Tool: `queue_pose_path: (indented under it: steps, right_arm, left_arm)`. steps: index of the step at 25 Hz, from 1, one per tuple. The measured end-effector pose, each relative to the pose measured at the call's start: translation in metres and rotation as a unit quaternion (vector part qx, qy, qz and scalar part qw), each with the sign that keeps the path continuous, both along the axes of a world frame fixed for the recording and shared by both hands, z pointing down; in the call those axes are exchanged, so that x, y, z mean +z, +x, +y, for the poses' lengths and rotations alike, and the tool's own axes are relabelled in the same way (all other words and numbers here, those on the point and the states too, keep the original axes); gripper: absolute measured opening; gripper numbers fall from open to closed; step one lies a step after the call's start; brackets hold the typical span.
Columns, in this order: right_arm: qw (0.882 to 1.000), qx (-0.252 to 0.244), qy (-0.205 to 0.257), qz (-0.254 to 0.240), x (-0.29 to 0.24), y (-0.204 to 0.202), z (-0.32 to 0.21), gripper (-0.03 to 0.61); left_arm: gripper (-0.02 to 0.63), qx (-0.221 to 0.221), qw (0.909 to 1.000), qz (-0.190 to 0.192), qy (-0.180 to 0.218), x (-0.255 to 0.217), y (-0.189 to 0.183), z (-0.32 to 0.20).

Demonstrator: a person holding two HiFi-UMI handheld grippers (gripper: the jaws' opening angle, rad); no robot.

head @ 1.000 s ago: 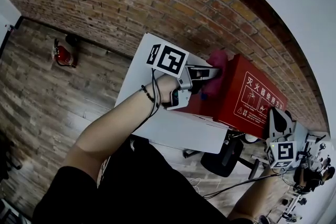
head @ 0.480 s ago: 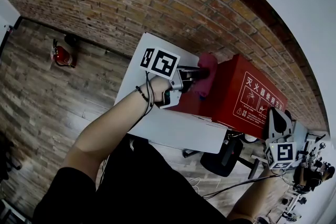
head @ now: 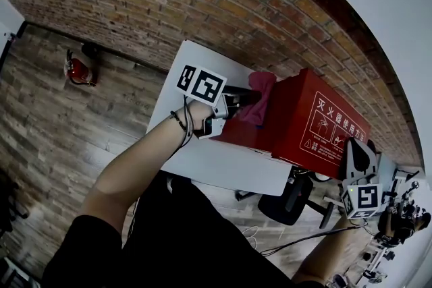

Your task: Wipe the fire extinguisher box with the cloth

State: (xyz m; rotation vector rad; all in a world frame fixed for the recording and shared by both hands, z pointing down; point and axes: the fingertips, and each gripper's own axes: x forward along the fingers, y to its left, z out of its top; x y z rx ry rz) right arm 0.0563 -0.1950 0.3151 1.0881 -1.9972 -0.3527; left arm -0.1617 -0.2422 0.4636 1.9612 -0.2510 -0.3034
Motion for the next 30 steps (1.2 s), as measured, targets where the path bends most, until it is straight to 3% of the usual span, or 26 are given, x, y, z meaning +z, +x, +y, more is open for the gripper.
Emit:
queue_pose_path:
  steps: [15, 30]
  right_arm:
    - [1.0, 0.002, 0.001, 0.0, 0.0, 0.001, 0.0, 0.015]
    - [1.0, -0.001, -0.002, -0.002, 0.001, 0.0, -0.001, 0.015]
  left_arm:
    - [0.053, 0.002, 0.9983, -0.058, 0.009, 0.044, 0.006, 0.002]
    - [0.052, 0.0, 0.9963, -0.086, -0.002, 0.093, 0.005, 0.001]
